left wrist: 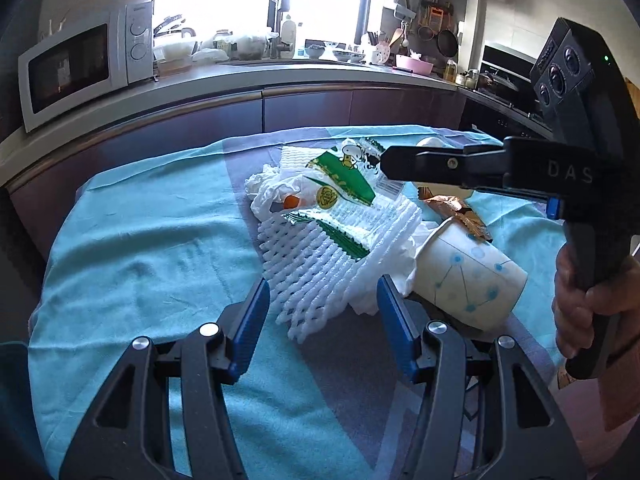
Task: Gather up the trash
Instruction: 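Grasp the clear green-printed bag with the right tool, then grasp the white foam net with the left tool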
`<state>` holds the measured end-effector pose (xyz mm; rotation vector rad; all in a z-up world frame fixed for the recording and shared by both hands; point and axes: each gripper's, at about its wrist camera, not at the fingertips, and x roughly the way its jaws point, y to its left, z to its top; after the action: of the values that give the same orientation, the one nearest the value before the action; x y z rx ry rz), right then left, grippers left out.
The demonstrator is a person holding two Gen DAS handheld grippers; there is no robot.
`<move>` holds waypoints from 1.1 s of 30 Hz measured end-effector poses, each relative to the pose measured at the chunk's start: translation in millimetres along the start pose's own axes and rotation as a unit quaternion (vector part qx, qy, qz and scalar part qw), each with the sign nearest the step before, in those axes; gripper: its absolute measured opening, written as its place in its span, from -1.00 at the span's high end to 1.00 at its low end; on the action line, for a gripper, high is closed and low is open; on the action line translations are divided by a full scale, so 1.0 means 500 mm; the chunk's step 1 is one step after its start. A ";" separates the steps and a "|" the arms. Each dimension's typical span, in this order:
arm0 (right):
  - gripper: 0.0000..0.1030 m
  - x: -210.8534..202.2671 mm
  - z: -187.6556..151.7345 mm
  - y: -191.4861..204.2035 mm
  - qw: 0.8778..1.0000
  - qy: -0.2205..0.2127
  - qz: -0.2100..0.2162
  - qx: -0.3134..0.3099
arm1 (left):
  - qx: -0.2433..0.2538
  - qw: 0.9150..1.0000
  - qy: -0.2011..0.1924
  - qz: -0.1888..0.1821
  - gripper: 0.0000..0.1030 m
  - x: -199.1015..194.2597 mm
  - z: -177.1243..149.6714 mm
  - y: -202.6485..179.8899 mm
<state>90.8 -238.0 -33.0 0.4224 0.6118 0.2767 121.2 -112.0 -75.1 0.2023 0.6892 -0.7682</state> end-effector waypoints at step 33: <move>0.66 -0.023 0.006 -0.025 0.999 -0.026 0.030 0.033 | 0.012 1.000 0.011 0.015 0.50 -0.040 -0.033 0.019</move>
<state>84.9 -254.0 -30.8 0.5106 0.5593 0.3030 109.3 -87.3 -75.5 0.2419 0.6961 -0.7462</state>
